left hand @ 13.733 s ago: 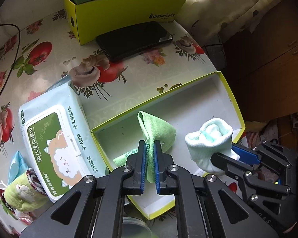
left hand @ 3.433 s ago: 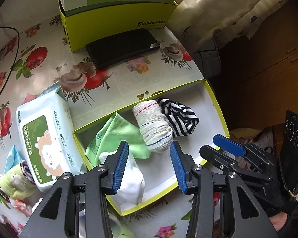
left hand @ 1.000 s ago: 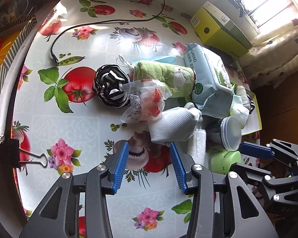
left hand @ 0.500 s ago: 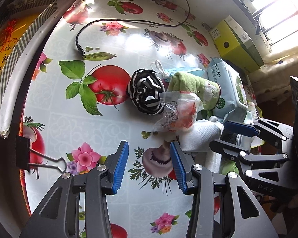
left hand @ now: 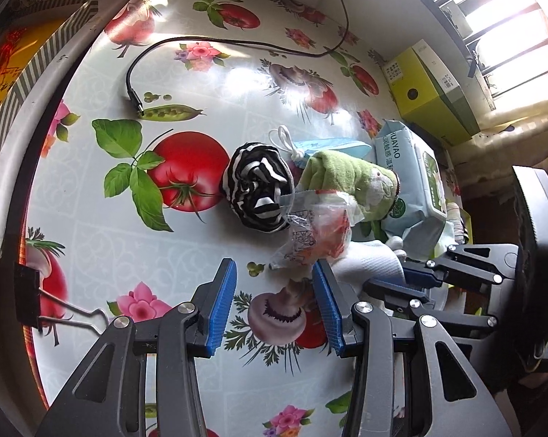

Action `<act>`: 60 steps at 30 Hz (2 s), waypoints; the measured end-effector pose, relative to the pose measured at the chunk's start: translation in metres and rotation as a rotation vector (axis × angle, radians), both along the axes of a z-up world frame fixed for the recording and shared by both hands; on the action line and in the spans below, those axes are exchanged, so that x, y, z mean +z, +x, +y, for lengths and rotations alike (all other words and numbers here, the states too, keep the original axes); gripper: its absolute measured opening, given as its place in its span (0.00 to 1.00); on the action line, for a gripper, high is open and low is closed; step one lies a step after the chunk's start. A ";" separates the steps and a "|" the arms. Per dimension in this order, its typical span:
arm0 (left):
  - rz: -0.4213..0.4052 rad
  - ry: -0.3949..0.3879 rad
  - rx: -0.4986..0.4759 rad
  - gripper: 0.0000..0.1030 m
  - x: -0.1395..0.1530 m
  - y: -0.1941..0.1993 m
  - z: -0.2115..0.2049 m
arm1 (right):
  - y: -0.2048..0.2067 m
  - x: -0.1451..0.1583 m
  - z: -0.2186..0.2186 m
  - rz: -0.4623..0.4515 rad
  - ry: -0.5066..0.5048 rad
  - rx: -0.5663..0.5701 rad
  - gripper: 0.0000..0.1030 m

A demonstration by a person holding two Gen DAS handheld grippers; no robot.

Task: Organize soft objects
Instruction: 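Grasp the white glove with the right gripper while the left grasps the clear plastic bag, then carry the glove with the right gripper while the left carries the plastic bag to the tray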

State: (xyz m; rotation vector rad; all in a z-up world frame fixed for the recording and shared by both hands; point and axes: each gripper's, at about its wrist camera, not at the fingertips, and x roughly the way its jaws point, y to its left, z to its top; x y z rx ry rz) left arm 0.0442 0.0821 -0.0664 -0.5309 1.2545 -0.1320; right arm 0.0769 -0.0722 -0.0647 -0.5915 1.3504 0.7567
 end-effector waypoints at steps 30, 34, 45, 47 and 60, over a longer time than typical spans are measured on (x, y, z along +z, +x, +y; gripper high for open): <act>0.074 0.052 -0.033 0.32 -0.029 0.043 -0.070 | -0.017 0.092 -0.081 -0.152 0.180 -0.272 0.09; 0.039 0.051 -0.050 0.30 -0.017 0.034 -0.072 | -0.021 0.098 -0.088 -0.166 0.196 -0.297 0.09; -0.026 0.055 -0.046 0.30 0.020 0.011 -0.066 | -0.030 0.110 -0.115 -0.179 0.252 -0.335 0.09; -0.034 0.064 -0.032 0.30 0.028 0.007 -0.068 | -0.030 0.112 -0.120 -0.175 0.266 -0.329 0.09; -0.077 0.157 -0.013 0.30 0.075 -0.008 -0.111 | -0.027 0.121 -0.168 -0.162 0.402 -0.289 0.09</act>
